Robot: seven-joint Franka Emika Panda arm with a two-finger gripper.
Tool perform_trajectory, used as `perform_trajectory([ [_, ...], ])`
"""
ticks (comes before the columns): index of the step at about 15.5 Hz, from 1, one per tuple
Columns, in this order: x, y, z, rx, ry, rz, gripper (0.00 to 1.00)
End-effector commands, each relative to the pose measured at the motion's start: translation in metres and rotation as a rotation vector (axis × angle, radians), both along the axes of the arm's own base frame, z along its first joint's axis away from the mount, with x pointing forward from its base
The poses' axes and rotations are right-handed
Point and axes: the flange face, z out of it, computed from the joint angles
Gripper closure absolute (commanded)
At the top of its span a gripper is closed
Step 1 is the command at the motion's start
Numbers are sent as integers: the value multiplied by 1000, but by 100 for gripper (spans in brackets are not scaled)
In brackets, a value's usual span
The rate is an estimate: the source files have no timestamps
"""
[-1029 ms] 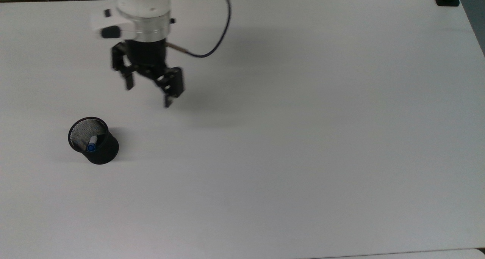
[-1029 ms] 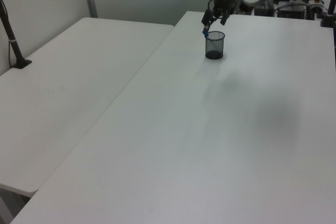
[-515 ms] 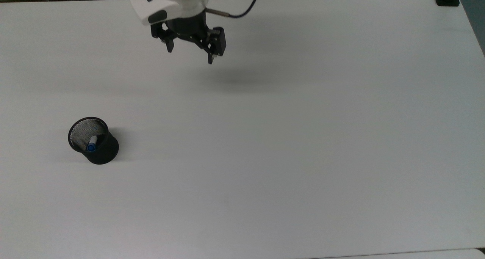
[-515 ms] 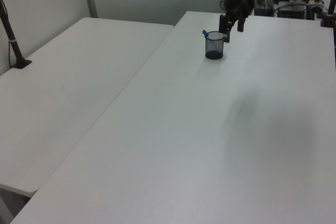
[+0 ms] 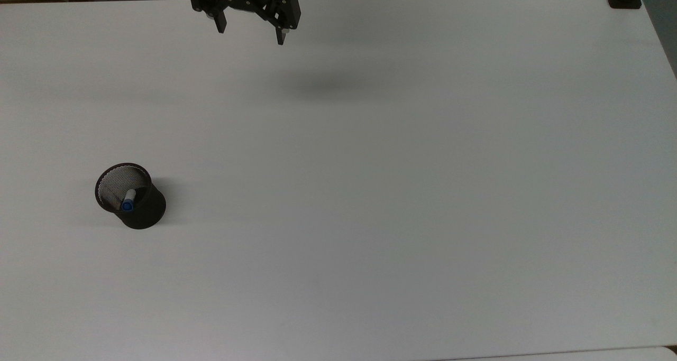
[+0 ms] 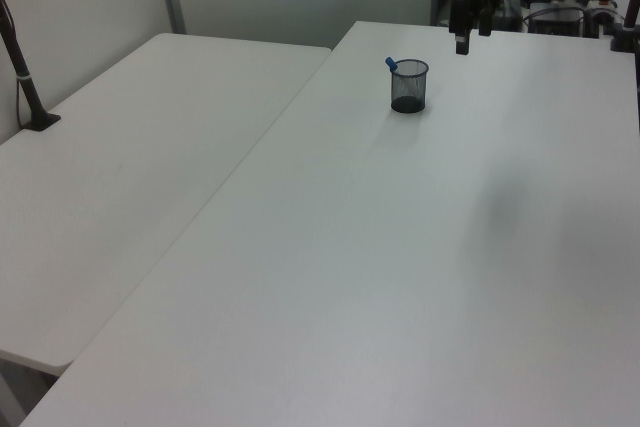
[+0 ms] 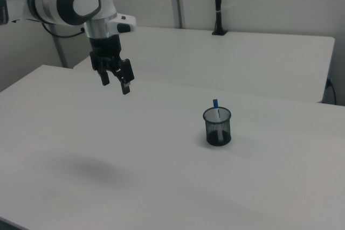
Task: Insert the marker
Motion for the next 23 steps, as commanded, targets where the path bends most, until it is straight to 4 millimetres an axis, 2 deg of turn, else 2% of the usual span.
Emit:
perform_trajectory([
  [1, -17, -16, 18, 37, -23, -106, 0],
  [6, -26, -23, 31, 47, -36, -106, 0],
  [8, -28, -34, 34, 47, -36, -125, 0],
  [11, -27, -34, 34, 44, -34, -105, 0],
  [14, -27, -44, 40, 41, -48, -67, 0],
  [23, -22, -35, 35, 29, -39, -42, 0],
])
